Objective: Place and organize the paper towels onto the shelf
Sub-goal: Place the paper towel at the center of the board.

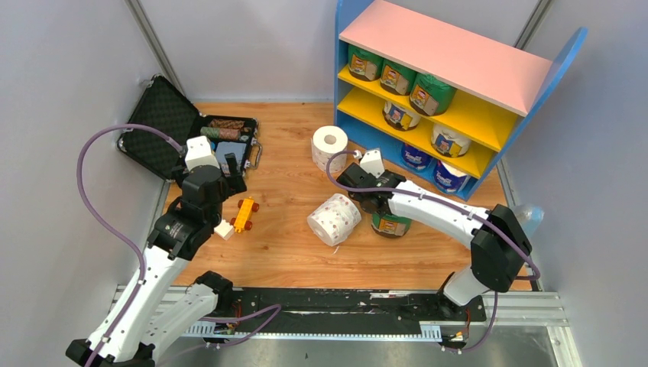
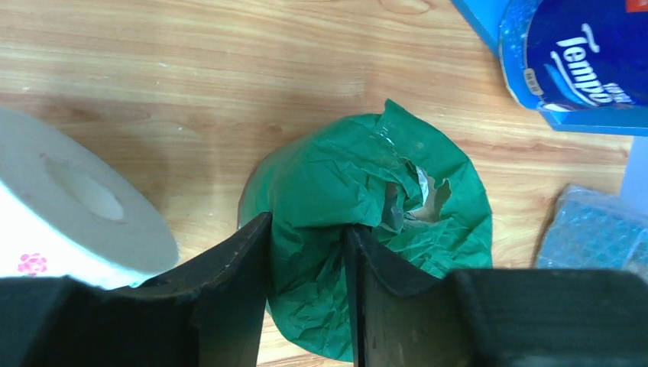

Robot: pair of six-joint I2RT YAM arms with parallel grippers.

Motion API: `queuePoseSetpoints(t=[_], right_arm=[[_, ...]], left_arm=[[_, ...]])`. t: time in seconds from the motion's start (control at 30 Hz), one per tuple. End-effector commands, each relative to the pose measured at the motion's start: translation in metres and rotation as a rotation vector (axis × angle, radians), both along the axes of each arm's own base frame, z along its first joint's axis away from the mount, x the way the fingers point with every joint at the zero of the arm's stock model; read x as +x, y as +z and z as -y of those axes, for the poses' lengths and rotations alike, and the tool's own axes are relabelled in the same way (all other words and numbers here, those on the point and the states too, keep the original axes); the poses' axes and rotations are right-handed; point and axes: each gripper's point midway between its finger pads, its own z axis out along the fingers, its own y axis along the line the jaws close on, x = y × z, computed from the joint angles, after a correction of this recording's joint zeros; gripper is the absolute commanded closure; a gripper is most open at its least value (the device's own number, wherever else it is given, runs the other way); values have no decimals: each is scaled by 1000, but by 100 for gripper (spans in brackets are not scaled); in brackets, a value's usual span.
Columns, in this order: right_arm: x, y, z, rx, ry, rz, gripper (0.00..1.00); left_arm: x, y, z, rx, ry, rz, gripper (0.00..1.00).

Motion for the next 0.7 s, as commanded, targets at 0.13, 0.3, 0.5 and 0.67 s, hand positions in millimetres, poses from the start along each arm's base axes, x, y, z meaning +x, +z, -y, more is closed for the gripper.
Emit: queuePoseSetpoints(t=[0.13,0.3,0.5,0.67], right_arm=[[-31,-13,-11,129,-76,-99,37],[-53,-12,-17,174,-45,-219,25],[-59,-7,-24,190,1,-277,27],[-58,-17,-19,157,2,-307,41]], left_arm=[[2,6,-2,-3,9,30,0],[2,6,-1,-3,5,27,0],[2,6,-1,-5,3,27,0],[2,5,-1,-4,3,27,0]])
